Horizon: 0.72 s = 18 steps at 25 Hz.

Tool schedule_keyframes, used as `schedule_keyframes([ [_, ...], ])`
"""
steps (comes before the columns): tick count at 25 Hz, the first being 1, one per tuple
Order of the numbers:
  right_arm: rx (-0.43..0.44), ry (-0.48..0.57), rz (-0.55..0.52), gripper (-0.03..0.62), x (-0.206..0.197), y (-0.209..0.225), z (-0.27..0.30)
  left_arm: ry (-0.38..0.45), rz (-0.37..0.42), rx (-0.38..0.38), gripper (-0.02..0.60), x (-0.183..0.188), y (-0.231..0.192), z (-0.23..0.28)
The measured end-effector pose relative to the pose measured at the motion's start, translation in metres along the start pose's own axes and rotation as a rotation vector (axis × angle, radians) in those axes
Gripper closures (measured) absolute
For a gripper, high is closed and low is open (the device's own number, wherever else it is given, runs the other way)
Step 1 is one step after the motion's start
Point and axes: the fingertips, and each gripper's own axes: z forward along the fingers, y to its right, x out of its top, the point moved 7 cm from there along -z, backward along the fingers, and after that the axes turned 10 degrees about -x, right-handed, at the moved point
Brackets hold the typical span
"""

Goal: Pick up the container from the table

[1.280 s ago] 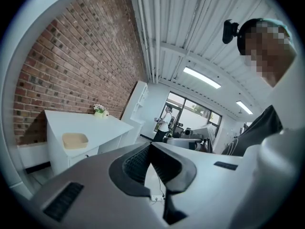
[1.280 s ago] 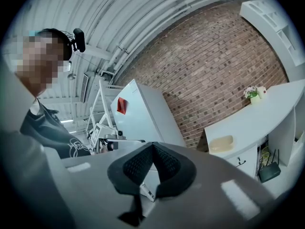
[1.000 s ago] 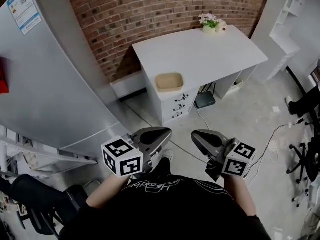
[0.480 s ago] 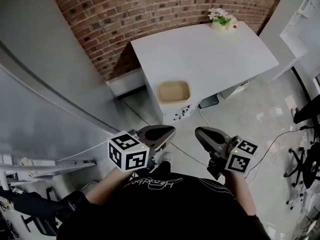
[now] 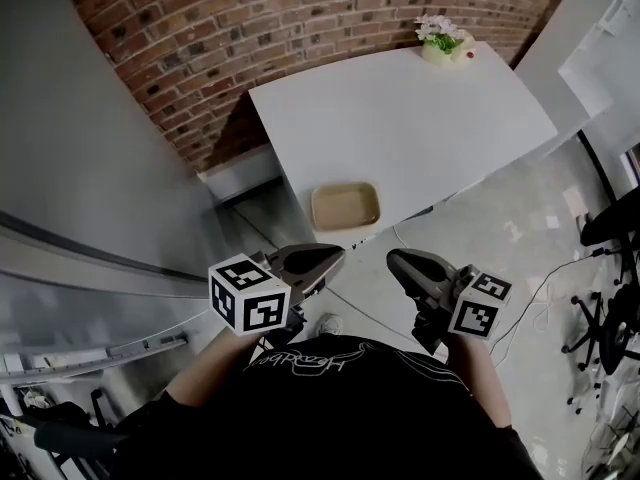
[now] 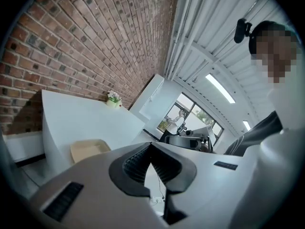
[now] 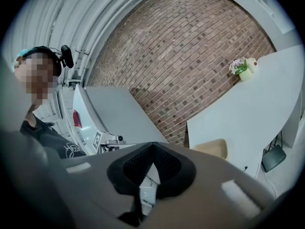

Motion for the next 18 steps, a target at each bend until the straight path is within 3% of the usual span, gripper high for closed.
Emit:
schedule_keyframes([
  [7, -0.058, 0.013, -0.003, 0.589, 0.010, 0.015, -0.004, 0.039, 0.017, 0.043, 0.577, 0.018, -0.018, -0.006],
  [18, -0.115, -0.003, 0.017, 0.587, 0.026, 0.069, 0.012, 0.065, -0.076, 0.169, 0.575, 0.017, -0.066, -0.003],
])
